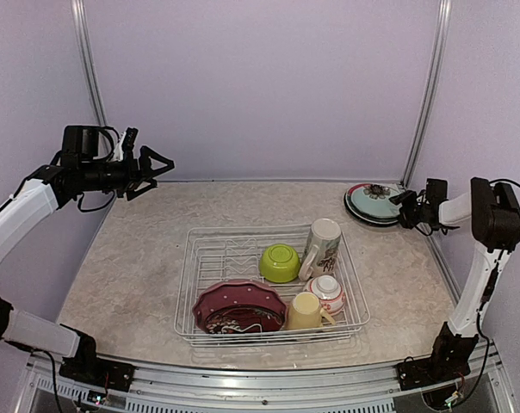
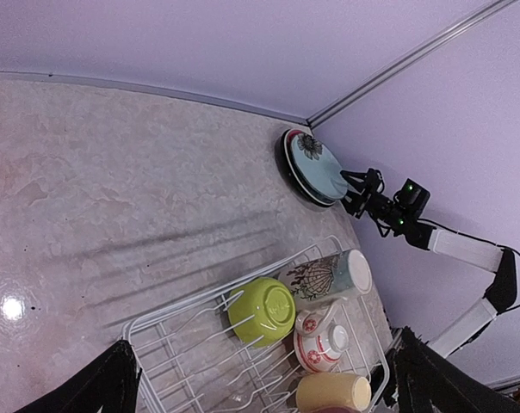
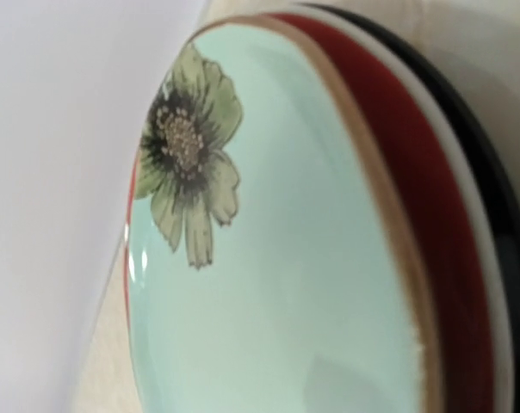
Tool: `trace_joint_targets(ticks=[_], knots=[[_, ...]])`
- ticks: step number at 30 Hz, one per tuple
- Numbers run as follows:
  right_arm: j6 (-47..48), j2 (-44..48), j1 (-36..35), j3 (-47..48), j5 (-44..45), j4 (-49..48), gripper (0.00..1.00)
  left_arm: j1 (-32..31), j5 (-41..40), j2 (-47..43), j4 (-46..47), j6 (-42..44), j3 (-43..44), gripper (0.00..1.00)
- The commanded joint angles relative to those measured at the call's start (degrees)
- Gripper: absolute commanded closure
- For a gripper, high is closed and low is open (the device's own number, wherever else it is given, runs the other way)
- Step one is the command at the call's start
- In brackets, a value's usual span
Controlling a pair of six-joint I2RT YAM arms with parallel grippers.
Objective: Unload the mixed dishes from the dish rack
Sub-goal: Place the plate with another plate.
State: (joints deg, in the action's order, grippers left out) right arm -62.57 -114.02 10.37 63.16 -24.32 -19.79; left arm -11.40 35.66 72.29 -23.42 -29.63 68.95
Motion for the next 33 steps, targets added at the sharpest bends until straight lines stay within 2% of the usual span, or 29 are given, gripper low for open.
trace_joint_targets(ticks=[1, 14, 22, 28, 33], knots=[[5.8, 4.5, 0.5, 0.9, 1.5, 7.1, 0.39, 0.8, 0.5, -0.4, 0.8, 0.0, 1.4, 0.01], [25.7, 9.5, -0.1, 1.0, 7.7, 23.8, 0.15, 1.1, -1.6, -0.7, 0.3, 0.8, 1.3, 0.01], [33.8, 10.9, -0.5, 0.5, 8.9, 31.0, 0.1, 1.0, -2.2, 0.4, -0.2, 1.2, 1.4, 0.01], [39.7, 19.6, -6.1, -3.1, 17.9, 36.6, 0.02, 1.0, -3.7, 0.4, -1.0, 2.0, 1.8, 0.01], [39.2, 31.4, -10.2, -10.7, 22.0, 36.4, 0.0, 1.0, -4.8, 0.4, -1.5, 2.5, 2.0, 0.01]])
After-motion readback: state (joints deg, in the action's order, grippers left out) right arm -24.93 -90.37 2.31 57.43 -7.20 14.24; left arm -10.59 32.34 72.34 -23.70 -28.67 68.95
